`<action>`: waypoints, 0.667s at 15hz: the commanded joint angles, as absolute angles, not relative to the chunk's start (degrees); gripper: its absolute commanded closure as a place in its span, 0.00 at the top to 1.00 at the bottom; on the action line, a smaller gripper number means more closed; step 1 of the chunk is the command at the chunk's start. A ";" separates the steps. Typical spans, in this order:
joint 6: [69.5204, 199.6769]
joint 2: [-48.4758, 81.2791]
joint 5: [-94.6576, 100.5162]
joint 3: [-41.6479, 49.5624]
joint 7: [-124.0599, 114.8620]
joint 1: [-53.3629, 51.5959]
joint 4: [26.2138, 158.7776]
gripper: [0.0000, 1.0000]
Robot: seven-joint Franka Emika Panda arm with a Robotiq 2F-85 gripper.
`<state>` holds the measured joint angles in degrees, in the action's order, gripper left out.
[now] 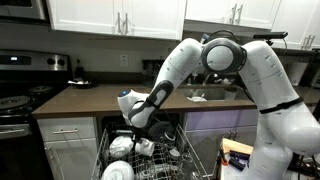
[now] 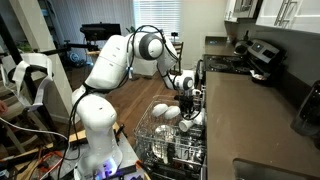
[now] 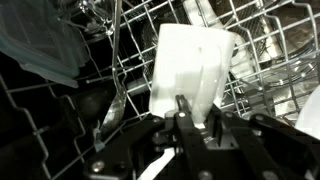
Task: Pick the cup in the dishwasher and put it on the counter
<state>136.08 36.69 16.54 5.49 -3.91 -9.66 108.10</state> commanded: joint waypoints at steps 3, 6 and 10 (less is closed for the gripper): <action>142.91 27.65 18.38 4.80 -4.28 -8.86 118.89 0.07; 145.73 25.27 17.61 4.40 -3.45 -8.15 122.10 0.07; 148.89 21.98 17.44 4.24 -3.16 -7.83 125.77 0.07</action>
